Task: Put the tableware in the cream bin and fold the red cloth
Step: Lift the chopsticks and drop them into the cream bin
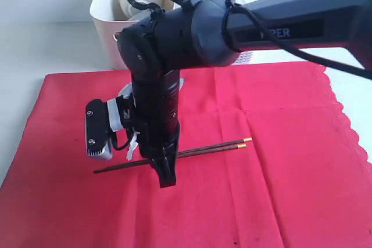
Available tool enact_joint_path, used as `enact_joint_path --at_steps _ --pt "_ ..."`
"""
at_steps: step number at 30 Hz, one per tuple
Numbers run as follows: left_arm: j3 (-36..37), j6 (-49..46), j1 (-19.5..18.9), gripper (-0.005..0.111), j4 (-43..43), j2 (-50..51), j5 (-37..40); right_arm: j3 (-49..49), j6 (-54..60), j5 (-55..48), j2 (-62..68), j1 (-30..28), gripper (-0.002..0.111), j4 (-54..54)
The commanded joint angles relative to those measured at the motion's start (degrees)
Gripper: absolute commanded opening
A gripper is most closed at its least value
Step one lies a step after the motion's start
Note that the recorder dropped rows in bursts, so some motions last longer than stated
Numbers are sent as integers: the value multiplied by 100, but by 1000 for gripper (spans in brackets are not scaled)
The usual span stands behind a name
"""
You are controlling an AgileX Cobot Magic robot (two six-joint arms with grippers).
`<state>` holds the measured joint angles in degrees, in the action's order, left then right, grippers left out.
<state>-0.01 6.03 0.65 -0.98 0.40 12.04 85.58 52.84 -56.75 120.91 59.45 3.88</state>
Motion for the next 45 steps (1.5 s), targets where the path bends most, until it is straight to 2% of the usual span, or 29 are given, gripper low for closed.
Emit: enact_joint_path --at_steps 1,5,11,17,23,31,35,38,41,45 --pt "1 -6 -7 2 35 -40 -19 -7 77 404 -254 -19 0 3" --pt "1 -6 -7 2 35 -40 -19 194 77 890 -443 -55 0 3" --pt "1 -6 -7 2 35 -40 -19 1165 -563 1745 -559 -327 0 41" --pt "1 -6 -7 2 35 -40 -19 1935 -1994 3494 -548 -882 0 67" --pt "1 -6 -7 2 35 -40 -19 2115 -3477 5115 -293 -1320 0 67" --pt "1 -6 -7 2 35 -40 -19 2132 -3641 6967 350 -1528 0 67" --pt "1 -6 -7 2 35 -40 -19 2242 -3641 7056 772 -1699 0 67" --pt "1 -6 -7 2 35 -40 -19 2322 -3641 7036 993 -1780 0 513" --pt "1 -6 -7 2 35 -40 -19 2333 -3629 7050 1107 -1780 7 884" --pt "1 -6 -7 2 35 -40 -19 2333 -3605 7037 1181 -1780 27 883"
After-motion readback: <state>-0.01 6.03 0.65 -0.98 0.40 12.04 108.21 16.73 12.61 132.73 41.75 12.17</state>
